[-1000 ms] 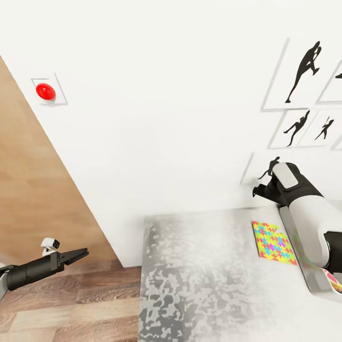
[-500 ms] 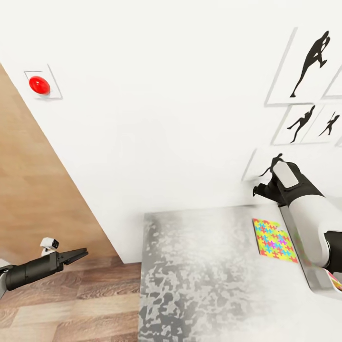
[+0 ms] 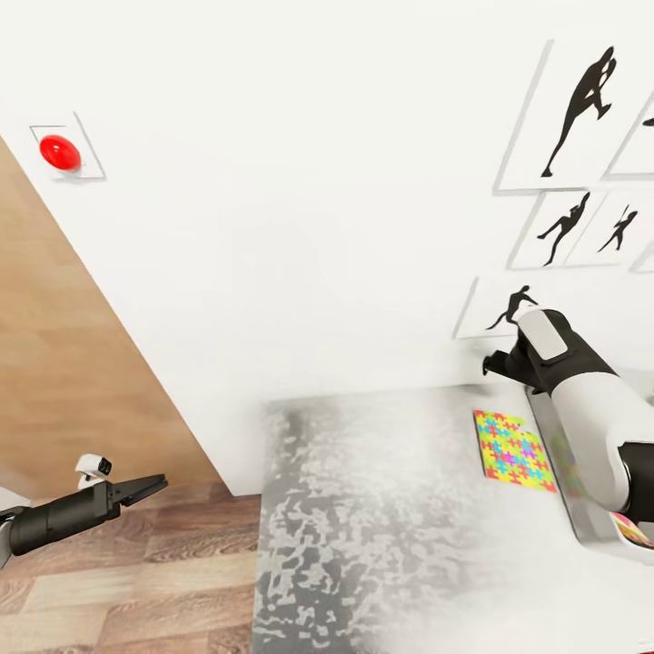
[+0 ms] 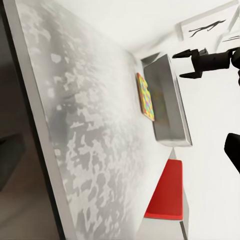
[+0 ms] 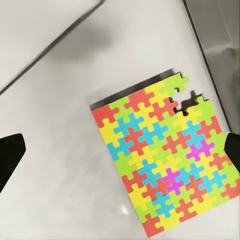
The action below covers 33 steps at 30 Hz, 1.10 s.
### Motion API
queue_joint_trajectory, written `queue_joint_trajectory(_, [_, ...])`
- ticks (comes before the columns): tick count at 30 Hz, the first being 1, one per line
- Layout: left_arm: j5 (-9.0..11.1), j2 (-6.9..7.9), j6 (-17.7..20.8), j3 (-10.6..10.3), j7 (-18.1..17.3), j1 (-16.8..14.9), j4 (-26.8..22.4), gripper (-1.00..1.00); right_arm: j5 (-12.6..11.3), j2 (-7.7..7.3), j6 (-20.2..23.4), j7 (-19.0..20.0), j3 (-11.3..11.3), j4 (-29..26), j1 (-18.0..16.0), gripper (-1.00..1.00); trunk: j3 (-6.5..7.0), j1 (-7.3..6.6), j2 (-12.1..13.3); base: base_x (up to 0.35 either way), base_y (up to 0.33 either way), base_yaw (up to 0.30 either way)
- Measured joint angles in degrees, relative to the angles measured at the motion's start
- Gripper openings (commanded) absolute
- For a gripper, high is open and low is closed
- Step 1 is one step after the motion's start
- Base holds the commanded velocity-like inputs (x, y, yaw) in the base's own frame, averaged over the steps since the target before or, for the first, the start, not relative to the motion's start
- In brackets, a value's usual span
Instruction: Put all the toys in the child's room - the three board games (two on the bed and one on the table), the two jigsaw puzzles on the table, and the tennis ball on the table - inside the toy box on the table in the child's room.
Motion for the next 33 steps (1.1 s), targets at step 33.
queue_joint_trajectory(33, [-0.02, 0.3, -0.01, 0.0, -0.21, 0.0, 0.0, 1.0, -0.02, 0.13, 0.0, 0.01, 0.57, -0.03, 0.0, 1.0, -0.03, 0.0, 0.0, -0.002, -0.003, -0.055])
